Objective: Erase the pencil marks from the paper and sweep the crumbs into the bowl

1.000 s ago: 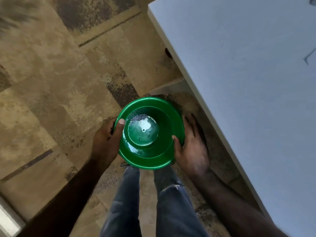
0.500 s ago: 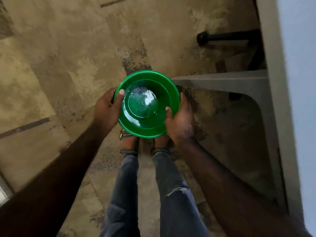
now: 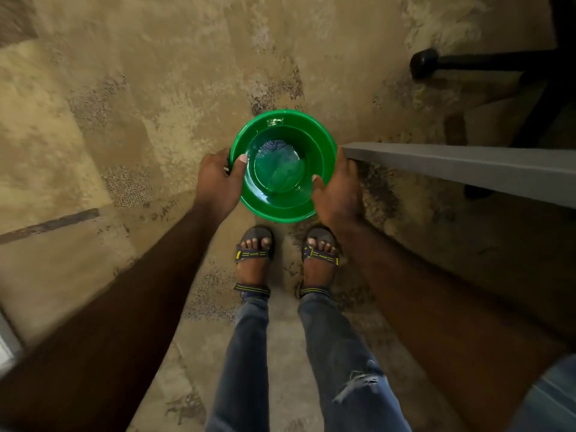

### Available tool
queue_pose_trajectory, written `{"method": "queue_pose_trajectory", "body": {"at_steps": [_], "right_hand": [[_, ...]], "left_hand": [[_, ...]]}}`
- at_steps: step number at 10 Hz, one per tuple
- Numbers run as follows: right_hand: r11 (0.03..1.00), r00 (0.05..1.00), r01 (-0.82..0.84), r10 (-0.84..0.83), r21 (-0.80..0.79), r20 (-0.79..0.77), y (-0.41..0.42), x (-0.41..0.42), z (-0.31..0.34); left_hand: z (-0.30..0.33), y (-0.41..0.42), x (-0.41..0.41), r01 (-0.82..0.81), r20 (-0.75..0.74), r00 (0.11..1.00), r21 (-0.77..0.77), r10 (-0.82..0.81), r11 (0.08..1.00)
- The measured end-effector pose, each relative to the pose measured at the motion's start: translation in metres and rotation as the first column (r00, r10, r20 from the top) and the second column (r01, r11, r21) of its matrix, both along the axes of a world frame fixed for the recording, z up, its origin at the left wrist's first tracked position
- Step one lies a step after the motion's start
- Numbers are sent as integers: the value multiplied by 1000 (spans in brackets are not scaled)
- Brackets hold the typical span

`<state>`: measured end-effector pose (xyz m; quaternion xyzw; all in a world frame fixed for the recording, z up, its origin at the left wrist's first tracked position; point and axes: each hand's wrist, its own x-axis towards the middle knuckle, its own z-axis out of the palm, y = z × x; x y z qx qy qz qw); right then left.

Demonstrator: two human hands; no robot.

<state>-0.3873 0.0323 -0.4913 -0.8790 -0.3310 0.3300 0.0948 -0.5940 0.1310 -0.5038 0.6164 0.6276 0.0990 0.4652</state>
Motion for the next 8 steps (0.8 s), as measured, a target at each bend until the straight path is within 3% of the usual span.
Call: {"method": "queue_pose_trajectory", "body": {"at_steps": [5, 8], "right_hand": [[998, 999, 17, -19, -62, -40, 15, 14, -61], [994, 980, -101, 105, -36, 170, 10, 3, -42]], "left_hand": [[-79, 7, 2, 103, -136, 984, -64, -111, 993], [-23, -5, 17, 154, -207, 967, -3, -151, 988]]}}
